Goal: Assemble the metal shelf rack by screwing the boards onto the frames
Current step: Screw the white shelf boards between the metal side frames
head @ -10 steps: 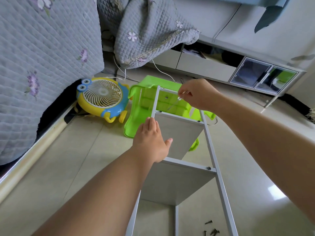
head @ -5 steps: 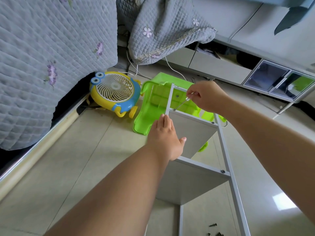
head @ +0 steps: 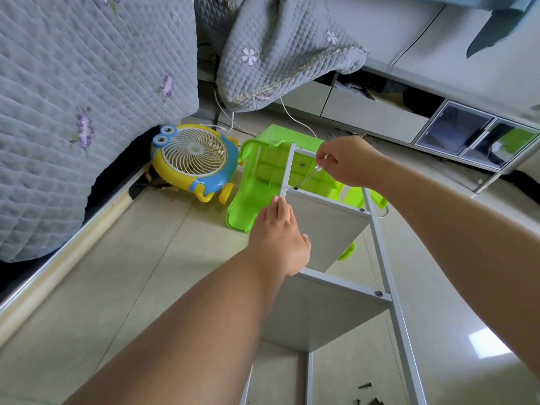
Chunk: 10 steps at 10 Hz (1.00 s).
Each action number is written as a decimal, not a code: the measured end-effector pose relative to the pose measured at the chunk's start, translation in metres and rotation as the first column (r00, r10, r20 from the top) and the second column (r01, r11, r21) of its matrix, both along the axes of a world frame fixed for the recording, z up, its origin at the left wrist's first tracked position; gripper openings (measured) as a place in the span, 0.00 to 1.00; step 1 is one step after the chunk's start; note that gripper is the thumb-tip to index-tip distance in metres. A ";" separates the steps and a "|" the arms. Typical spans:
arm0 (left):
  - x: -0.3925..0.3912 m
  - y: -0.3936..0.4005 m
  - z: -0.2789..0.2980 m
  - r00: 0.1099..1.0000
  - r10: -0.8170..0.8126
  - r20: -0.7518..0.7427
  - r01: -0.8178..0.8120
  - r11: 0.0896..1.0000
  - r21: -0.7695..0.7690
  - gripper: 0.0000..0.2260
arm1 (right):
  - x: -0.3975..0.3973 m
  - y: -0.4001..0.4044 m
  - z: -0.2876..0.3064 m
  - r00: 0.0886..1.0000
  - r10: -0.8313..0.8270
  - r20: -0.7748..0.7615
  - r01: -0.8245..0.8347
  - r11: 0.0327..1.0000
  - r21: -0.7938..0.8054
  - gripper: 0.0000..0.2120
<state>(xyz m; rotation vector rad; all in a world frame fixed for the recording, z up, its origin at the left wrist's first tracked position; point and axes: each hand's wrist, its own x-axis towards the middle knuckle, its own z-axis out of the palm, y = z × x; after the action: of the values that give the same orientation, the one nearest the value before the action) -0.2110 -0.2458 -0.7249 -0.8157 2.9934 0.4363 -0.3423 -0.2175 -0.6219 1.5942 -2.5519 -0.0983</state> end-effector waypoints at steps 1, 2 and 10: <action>0.001 0.000 0.001 0.999 -0.010 0.032 0.010 1.000 0.002 0.29 | 0.003 -0.005 0.010 0.997 -0.068 0.035 0.065 0.994 0.086 0.10; 0.001 -0.001 0.002 0.998 -0.022 0.051 0.021 1.000 0.007 0.29 | 0.005 -0.010 0.019 0.997 -0.077 0.025 0.071 0.980 0.188 0.11; 0.001 -0.001 0.005 0.994 -0.029 0.105 0.030 1.000 -0.010 0.29 | 0.010 -0.010 0.024 0.946 -0.257 0.197 0.230 0.962 0.148 0.07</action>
<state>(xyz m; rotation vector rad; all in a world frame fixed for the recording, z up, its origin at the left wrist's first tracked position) -0.2103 -0.2466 -0.7200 -0.7692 2.9092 0.3641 -0.3324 -0.2271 -0.5978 1.3856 -2.9581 -0.1156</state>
